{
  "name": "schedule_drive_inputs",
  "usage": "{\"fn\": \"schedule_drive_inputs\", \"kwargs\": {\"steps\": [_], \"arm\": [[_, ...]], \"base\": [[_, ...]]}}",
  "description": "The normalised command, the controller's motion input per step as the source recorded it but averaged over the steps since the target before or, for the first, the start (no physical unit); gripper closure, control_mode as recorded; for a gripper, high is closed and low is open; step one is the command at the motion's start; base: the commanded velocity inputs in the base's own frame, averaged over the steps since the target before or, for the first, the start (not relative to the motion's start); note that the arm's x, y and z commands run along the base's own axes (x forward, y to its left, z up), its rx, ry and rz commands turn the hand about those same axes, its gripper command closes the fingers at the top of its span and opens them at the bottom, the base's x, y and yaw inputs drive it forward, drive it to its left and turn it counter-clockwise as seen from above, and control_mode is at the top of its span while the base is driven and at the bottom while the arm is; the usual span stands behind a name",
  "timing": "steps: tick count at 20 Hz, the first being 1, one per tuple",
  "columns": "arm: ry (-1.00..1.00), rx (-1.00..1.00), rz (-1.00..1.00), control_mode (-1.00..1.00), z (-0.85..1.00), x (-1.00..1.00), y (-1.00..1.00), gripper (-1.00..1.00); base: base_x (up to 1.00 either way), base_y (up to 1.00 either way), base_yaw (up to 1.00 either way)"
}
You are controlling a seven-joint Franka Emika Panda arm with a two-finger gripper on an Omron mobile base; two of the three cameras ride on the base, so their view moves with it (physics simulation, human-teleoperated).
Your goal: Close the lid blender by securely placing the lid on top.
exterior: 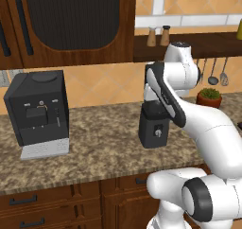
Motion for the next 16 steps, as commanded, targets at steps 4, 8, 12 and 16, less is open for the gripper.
{"fn": "schedule_drive_inputs", "kwargs": {"steps": [4,8,12,16], "arm": [[0.01,-0.04,-0.02,-1.00,-0.01,-0.04,-0.06,-1.00],[-0.12,-0.16,-0.02,-1.00,-0.06,-0.46,-0.83,-1.00],[-0.11,-0.28,0.00,-1.00,-0.19,-0.45,-1.00,-1.00],[0.00,-0.24,-0.02,-1.00,-0.48,-0.15,-1.00,-1.00]], "base": [[0.00,0.00,0.00],[0.00,0.00,0.00],[0.00,0.00,0.00],[0.00,0.00,0.00]]}}
